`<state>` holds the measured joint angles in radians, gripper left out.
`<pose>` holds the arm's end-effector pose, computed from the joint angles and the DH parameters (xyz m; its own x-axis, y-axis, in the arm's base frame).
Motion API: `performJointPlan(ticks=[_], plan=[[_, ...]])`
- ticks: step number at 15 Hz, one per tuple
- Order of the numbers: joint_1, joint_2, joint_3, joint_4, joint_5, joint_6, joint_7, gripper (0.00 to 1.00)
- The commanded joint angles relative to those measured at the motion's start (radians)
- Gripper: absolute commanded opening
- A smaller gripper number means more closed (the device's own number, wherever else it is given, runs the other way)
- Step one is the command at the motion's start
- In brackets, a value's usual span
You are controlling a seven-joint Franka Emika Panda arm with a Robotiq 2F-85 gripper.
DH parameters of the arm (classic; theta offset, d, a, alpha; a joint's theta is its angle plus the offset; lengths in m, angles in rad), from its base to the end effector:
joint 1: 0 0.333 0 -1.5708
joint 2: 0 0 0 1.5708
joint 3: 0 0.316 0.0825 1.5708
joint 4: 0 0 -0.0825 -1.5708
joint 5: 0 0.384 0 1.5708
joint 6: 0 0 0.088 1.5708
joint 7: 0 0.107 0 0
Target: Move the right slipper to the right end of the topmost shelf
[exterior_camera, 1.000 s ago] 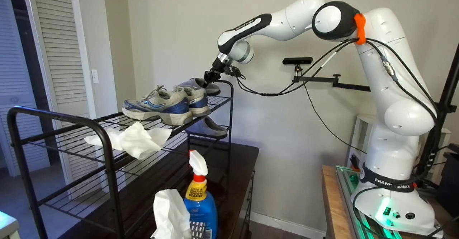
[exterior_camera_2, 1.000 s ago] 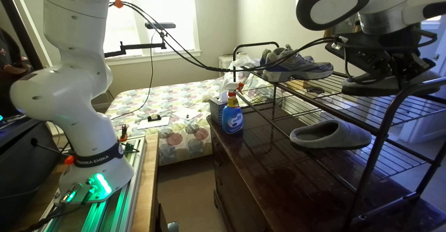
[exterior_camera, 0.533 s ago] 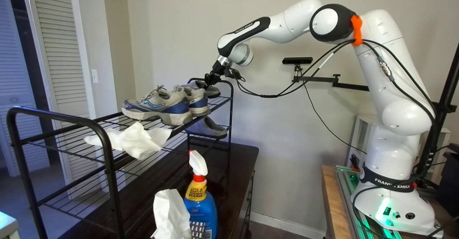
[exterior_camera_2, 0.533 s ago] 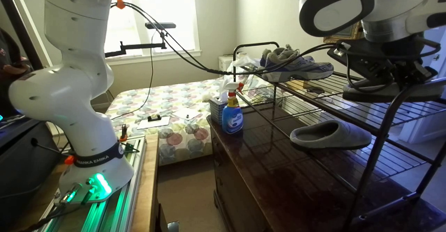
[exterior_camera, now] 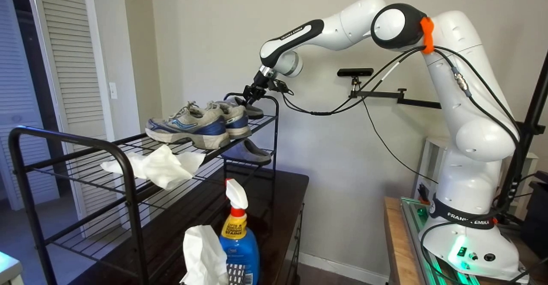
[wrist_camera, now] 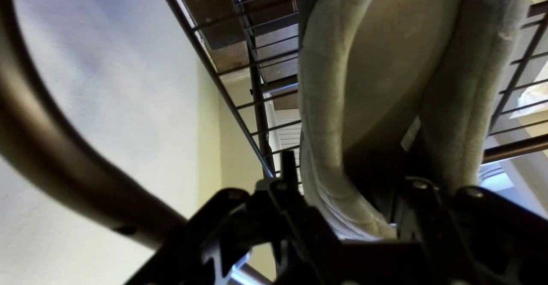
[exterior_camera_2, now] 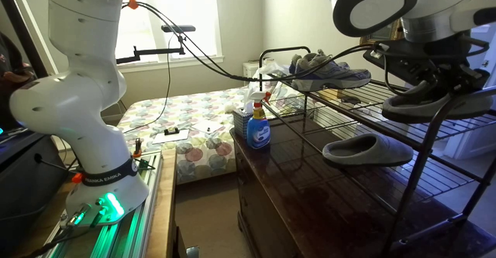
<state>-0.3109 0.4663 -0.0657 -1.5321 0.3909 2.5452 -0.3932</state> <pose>0.6799 -0.2649 0.4482 0.7982 -0.2239 0.5593 -0.1936 -0.9745 -0.1138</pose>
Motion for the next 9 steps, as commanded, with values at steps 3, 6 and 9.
performJointPlan(ticks=[3, 6, 9], plan=[[-0.006, -0.123, -0.008, -0.046, -0.074, -0.015, 0.039, 0.92], [-0.009, -0.197, -0.014, -0.074, -0.069, -0.019, 0.023, 1.0], [-0.012, -0.169, -0.011, -0.023, -0.043, -0.011, 0.007, 1.0]])
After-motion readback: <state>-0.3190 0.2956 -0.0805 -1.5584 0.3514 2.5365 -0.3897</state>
